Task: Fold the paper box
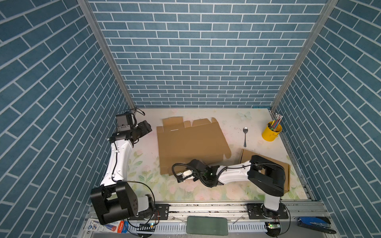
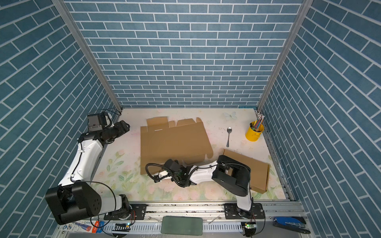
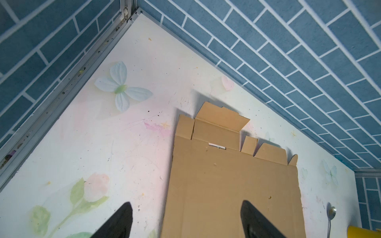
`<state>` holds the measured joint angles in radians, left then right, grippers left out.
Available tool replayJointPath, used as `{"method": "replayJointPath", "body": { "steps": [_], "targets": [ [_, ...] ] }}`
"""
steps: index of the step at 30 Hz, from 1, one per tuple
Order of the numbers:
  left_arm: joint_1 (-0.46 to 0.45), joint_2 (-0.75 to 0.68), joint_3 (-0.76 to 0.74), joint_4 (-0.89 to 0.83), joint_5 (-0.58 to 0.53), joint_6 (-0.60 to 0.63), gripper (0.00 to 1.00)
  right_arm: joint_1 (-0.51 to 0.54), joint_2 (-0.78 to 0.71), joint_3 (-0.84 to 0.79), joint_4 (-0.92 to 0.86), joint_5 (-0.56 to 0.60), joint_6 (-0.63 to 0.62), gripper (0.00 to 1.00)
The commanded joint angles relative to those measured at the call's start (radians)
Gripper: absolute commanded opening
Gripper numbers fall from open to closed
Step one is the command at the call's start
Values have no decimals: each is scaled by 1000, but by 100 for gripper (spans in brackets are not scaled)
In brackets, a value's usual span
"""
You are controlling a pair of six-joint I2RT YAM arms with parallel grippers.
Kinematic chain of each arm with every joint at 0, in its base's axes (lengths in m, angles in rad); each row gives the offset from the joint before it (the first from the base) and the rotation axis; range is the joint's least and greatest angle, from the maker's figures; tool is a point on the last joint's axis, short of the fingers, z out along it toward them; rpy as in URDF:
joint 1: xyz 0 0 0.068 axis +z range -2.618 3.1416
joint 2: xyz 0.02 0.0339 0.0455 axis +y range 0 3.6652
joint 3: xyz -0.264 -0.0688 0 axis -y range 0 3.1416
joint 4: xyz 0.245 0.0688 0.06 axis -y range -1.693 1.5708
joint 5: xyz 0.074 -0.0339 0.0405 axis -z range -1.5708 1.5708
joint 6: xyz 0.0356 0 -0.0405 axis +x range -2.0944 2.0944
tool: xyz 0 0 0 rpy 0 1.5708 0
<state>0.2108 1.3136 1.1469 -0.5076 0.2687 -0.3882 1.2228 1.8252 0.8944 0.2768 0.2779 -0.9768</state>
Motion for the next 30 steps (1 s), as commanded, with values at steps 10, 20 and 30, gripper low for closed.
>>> {"method": "replayJointPath", "body": {
  "steps": [10,20,30],
  "targets": [
    [-107,-3,-260,62,-4,-85,80,-139,-410,-146,-402,-54,279,51],
    [-221,-7,-523,338,45,-275,81,-169,-450,-105,-462,-162,689,57],
    [-270,158,-577,629,40,-351,74,-236,-491,-102,-408,-145,942,60]
  ]
}}
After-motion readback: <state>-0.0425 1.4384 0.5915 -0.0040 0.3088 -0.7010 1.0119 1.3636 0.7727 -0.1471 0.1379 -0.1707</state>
